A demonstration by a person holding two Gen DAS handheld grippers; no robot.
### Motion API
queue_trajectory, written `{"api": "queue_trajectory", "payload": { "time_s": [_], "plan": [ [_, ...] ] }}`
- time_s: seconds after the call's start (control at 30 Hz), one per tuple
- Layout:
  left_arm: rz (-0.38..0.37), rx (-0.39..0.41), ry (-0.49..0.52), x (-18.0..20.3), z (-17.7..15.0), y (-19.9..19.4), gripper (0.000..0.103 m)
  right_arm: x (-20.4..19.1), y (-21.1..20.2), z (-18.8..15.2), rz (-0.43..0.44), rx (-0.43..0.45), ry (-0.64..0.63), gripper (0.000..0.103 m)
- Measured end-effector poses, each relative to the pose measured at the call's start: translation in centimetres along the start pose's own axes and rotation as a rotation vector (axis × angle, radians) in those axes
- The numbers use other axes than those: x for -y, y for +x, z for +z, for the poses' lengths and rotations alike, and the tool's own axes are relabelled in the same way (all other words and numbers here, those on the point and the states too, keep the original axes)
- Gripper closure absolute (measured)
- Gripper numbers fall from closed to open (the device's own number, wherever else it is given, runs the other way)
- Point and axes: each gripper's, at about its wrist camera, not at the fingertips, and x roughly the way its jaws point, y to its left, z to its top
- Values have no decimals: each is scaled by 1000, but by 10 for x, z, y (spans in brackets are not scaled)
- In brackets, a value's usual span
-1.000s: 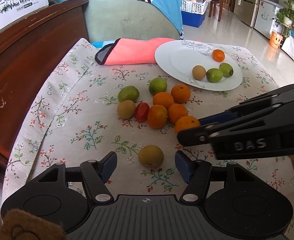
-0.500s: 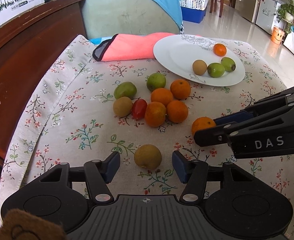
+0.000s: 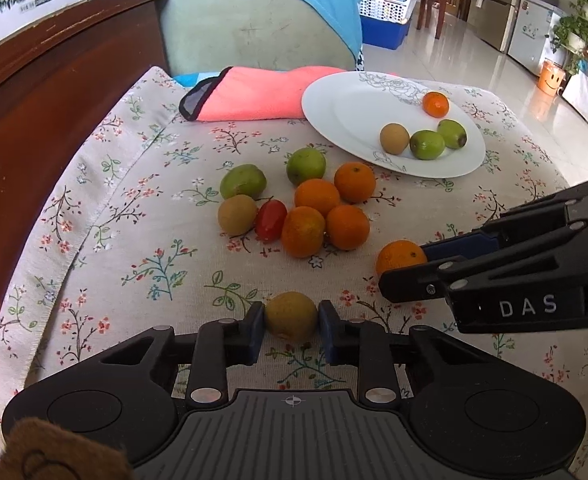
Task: Organize fruits
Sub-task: 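Grasp a brown kiwi with the left gripper while the right gripper grasps a tangerine, then carry the kiwi and tangerine onto the white plate and open both grippers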
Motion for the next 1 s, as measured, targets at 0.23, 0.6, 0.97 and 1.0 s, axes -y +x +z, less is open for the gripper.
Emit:
{"api": "queue_trajectory", "payload": {
  "time_s": [0.23,0.6,0.97,1.0],
  "plan": [
    [14,32,-23,0,8,-7,77,4,-7,4,-2,18,14,71],
    [-5,134,-69,8,39,-27,77,14,-38,24,-6,114,10,71],
    [-21,197,-56,24,78,-33,77,40,-68,50,-46,206,31,71],
    [-27,202,-57,25,82,-33,77,42,-68,52,-52,207,30,71]
  ]
}}
